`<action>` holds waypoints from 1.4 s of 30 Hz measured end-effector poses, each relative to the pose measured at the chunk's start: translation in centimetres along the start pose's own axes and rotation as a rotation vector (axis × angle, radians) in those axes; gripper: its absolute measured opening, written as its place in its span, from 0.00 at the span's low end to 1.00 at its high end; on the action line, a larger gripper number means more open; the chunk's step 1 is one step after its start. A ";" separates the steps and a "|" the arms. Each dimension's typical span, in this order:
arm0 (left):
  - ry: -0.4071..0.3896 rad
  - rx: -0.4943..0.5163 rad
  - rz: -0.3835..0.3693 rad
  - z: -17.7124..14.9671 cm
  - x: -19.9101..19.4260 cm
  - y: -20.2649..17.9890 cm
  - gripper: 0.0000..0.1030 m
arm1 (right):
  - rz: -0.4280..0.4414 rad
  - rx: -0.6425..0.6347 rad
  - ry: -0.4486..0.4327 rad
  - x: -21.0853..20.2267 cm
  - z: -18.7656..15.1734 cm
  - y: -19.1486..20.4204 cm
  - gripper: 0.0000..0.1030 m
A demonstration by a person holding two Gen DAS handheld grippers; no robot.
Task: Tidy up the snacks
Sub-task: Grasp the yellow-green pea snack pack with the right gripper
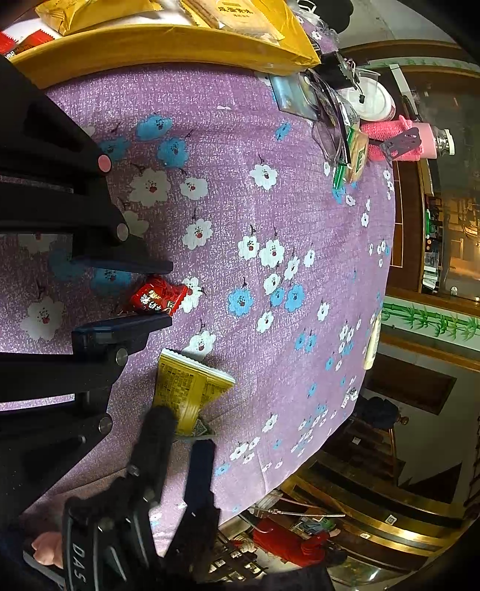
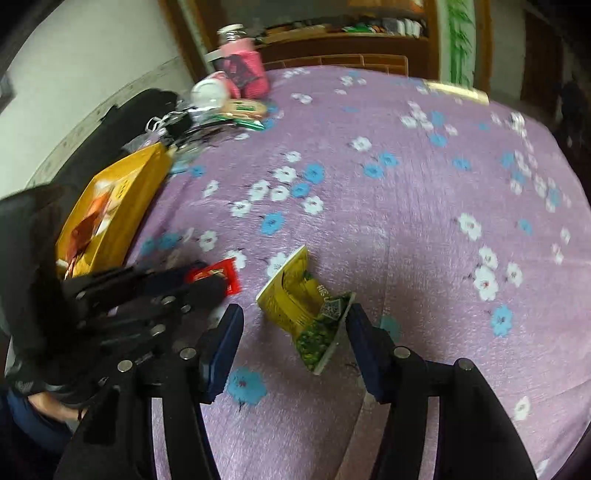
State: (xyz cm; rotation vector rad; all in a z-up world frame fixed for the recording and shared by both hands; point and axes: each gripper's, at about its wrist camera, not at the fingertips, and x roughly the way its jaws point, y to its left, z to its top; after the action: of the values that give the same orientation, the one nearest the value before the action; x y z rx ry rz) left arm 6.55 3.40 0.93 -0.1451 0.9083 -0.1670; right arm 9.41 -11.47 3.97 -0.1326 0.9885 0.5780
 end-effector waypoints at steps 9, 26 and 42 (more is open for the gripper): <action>0.000 0.002 0.002 0.0 -0.1 0.0 0.21 | -0.147 -0.132 -0.002 1.4 -0.4 1.9 0.55; 0.001 0.000 0.002 0.0 -0.1 0.1 0.21 | -0.167 -0.216 -0.042 -0.4 -0.7 3.0 0.50; -0.005 0.001 0.018 0.0 -0.2 0.3 0.21 | -0.175 -0.240 -0.052 2.2 -0.9 3.3 0.40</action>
State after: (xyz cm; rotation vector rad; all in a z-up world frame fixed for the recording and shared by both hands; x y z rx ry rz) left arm 6.50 3.72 1.03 -0.1357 0.9047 -0.1502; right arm 7.98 -8.08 2.16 -0.4115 0.8454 0.5352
